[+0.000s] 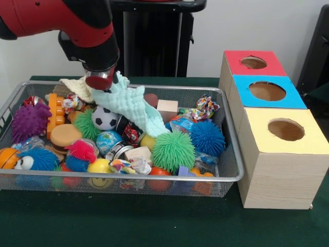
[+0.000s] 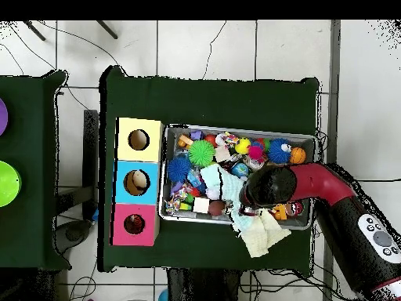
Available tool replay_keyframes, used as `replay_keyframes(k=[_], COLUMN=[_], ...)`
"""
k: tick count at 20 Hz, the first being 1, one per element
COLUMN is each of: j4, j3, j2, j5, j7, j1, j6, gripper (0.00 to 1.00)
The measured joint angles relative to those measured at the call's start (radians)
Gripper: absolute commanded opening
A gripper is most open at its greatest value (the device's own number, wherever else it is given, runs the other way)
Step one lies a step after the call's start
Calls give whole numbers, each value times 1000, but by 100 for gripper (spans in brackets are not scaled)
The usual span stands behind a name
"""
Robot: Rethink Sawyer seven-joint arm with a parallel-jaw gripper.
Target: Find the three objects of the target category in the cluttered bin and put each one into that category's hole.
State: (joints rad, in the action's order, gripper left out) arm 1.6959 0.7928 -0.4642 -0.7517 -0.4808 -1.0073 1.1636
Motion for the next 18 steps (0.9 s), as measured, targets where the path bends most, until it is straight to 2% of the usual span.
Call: replay_keyframes(k=[11, 18], j4=[6, 60], j3=[25, 48], j2=[-1, -51], j5=[138, 203], j7=[0, 0], j1=[-9, -16], j6=[35, 35], gripper=[100, 100])
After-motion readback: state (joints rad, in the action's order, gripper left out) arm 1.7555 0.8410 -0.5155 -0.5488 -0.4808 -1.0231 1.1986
